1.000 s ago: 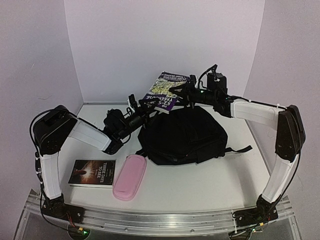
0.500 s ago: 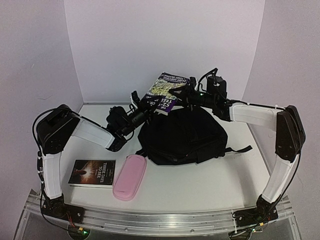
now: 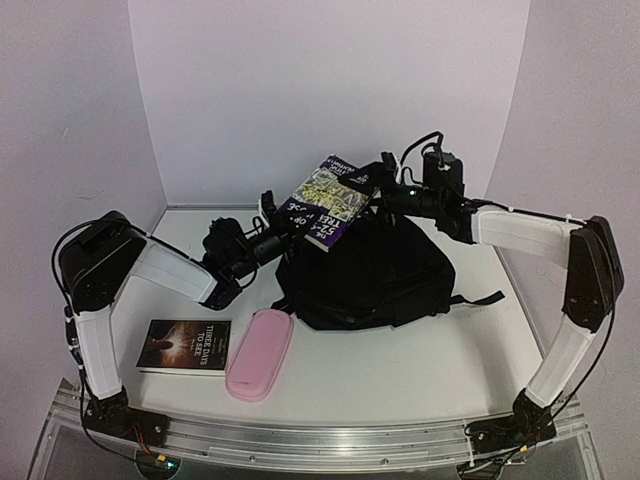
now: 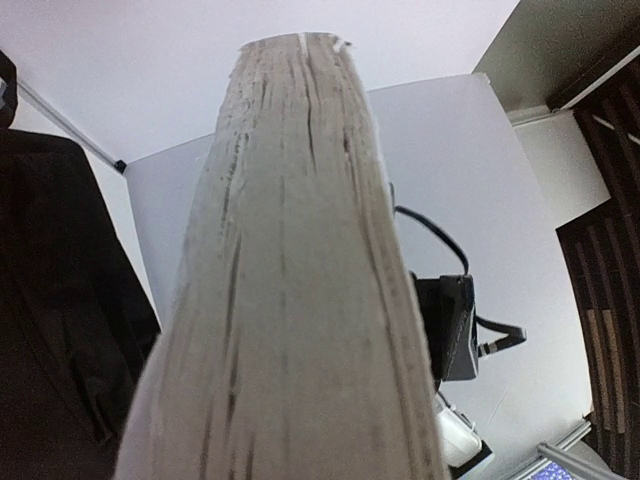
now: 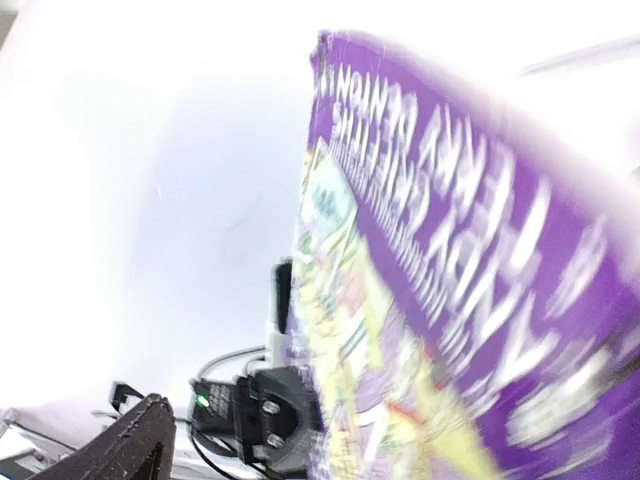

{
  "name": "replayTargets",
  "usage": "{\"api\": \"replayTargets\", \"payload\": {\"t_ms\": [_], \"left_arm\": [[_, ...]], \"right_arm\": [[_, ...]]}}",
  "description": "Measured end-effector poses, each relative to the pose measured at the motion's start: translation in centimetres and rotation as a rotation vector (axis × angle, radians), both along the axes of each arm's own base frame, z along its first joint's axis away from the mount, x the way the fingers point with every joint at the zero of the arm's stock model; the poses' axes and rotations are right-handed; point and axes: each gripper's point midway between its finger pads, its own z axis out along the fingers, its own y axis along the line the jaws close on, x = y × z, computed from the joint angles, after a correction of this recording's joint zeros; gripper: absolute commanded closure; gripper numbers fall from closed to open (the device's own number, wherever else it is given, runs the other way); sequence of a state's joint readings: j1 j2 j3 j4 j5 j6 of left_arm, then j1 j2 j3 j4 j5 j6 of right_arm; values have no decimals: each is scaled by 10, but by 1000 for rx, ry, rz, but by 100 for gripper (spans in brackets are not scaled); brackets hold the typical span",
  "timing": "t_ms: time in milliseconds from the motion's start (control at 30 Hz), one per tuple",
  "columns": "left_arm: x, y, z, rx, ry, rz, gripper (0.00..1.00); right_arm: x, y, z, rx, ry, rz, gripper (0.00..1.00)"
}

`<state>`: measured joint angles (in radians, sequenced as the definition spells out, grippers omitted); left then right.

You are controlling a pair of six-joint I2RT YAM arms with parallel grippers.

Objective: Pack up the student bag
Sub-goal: Pick up the book from the center of the board.

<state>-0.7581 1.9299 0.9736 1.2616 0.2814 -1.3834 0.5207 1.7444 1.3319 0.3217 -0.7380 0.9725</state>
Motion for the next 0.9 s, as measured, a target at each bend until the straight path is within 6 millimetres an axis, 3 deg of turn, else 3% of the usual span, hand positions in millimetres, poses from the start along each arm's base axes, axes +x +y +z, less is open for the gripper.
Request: {"api": "replayTargets", "payload": {"t_ms": [167, 367, 667, 900], "left_arm": [[-29, 7, 17, 155, -41, -73, 100], [-64, 25, 29, 396, -103, -134, 100], [-99, 39, -3, 580, -58, -330, 100], [-119, 39, -1, 565, -56, -435, 100]], "right_arm": [[-9, -32, 3, -97, -66, 41, 3], [-19, -53, -4, -136, -89, 117, 2], [-62, -40, -9, -107, -77, 313, 3], [-91, -25, -25, -138, -54, 414, 2]]}}
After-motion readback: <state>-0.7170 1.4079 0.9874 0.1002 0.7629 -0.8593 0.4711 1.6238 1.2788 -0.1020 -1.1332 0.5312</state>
